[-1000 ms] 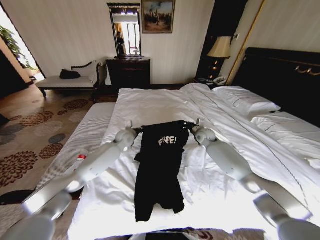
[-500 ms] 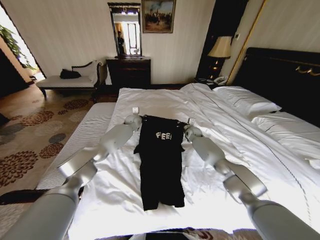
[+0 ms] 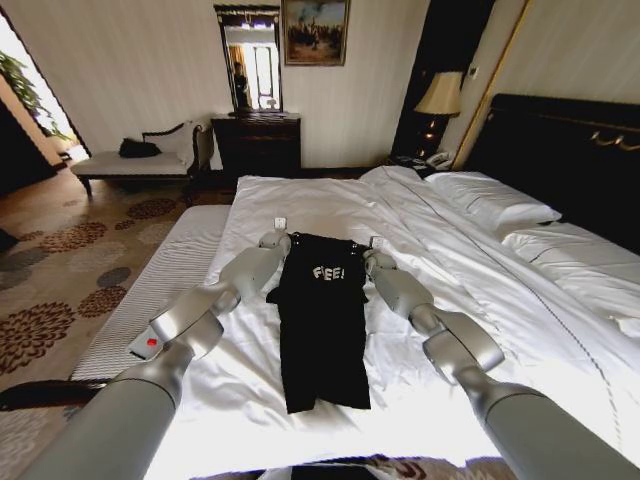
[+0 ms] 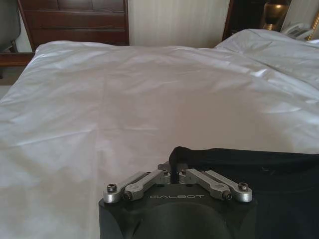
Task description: Fold the clothes on the bed.
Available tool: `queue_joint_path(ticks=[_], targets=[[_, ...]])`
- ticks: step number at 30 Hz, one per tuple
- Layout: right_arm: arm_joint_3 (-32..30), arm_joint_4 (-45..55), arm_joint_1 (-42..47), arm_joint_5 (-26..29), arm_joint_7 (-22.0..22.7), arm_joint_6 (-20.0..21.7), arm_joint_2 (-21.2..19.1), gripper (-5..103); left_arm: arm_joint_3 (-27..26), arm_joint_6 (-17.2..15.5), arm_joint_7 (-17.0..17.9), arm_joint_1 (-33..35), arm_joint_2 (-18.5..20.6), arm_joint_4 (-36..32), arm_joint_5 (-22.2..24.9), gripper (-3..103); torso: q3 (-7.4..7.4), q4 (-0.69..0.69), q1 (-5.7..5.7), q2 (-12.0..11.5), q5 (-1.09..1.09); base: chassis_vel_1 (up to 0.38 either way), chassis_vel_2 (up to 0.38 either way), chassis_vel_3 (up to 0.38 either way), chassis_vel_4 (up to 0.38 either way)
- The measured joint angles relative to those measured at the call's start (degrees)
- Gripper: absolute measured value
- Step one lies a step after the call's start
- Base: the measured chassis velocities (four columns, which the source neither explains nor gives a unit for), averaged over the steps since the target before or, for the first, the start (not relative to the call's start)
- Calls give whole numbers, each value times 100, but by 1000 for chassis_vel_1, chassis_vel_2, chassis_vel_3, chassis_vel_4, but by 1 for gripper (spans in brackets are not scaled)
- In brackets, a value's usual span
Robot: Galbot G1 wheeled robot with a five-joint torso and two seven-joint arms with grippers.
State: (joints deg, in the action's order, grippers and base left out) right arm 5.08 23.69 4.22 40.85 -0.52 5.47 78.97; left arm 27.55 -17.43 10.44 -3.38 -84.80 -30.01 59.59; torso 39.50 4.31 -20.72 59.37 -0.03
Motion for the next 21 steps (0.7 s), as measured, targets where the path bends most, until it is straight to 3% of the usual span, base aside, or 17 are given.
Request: queue_joint_path(ticks=[7, 10, 12, 15, 16, 18, 21], targets=[[-30, -64, 94, -190, -42, -32, 14, 19, -125, -84, 194, 222, -73, 8, -120, -1, 0, 4, 0, 0, 0, 0, 0, 0, 0], [55, 215, 232, -118, -172, 38, -79, 30, -309, -96, 245, 390, -178, 27, -353, 12, 0, 2, 0, 0, 0, 0, 0, 0, 0], [100, 272, 261, -103, -215, 58, -110, 36, -337, -94, 247, 418, -191, 26, -425, 12, 0, 2, 0, 0, 0, 0, 0, 0, 0], [179, 382, 311, -14, -257, 100, -156, 51, -375, -64, 244, 430, -216, 61, -591, 28, -1, 3, 0, 0, 0, 0, 0, 0, 0], [221, 435, 325, 13, -256, 112, -177, 51, -383, -56, 223, 426, -215, 69, -620, 34, -1, 2, 0, 0, 0, 0, 0, 0, 0], [268, 493, 345, 30, -250, 116, -203, 57, -388, -44, 194, 423, -205, 63, -648, 34, 0, 2, 0, 0, 1, 0, 0, 0, 0], [333, 693, 396, 84, -141, 124, -285, 74, -399, -16, 195, 442, -151, -33, -804, 51, 0, 2, 0, 0, 0, 0, 0, 0, 0]])
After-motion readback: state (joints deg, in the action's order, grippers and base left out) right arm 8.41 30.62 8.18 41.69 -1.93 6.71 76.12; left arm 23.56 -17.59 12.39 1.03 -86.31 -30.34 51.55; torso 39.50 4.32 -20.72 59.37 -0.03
